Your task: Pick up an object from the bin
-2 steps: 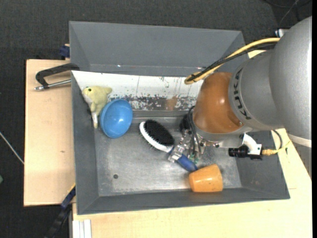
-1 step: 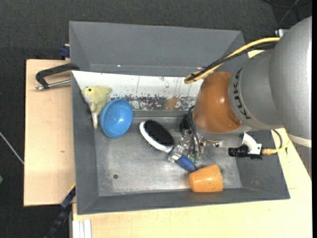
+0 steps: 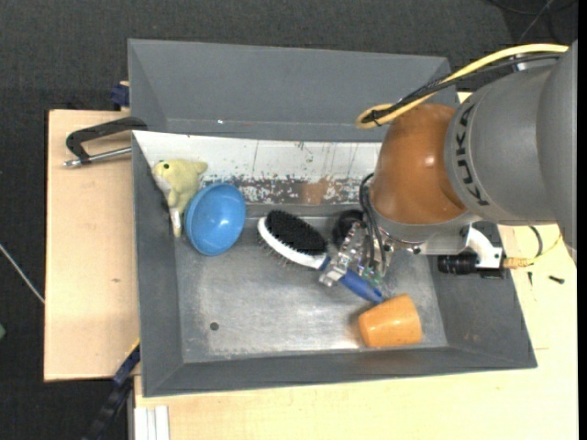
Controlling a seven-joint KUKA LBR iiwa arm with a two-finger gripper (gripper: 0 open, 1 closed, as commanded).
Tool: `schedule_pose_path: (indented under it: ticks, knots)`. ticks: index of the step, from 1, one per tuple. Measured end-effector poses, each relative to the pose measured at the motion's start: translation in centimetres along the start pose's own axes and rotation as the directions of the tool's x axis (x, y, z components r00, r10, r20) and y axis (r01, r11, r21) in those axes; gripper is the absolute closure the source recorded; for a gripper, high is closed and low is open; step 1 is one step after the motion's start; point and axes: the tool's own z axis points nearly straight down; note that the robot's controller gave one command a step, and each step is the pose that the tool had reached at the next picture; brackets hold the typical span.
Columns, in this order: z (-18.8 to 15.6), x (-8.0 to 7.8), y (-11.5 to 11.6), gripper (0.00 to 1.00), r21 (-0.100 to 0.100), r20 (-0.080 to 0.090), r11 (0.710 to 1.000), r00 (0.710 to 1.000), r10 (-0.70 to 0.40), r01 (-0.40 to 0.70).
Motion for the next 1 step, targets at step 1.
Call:
schedule_pose_path:
  ticks: [1]
  knots:
    - [-0.04, 0.02, 0.06, 1.00, 0.003, -0.004, 1.000, 1.000, -0.002, 0.002]
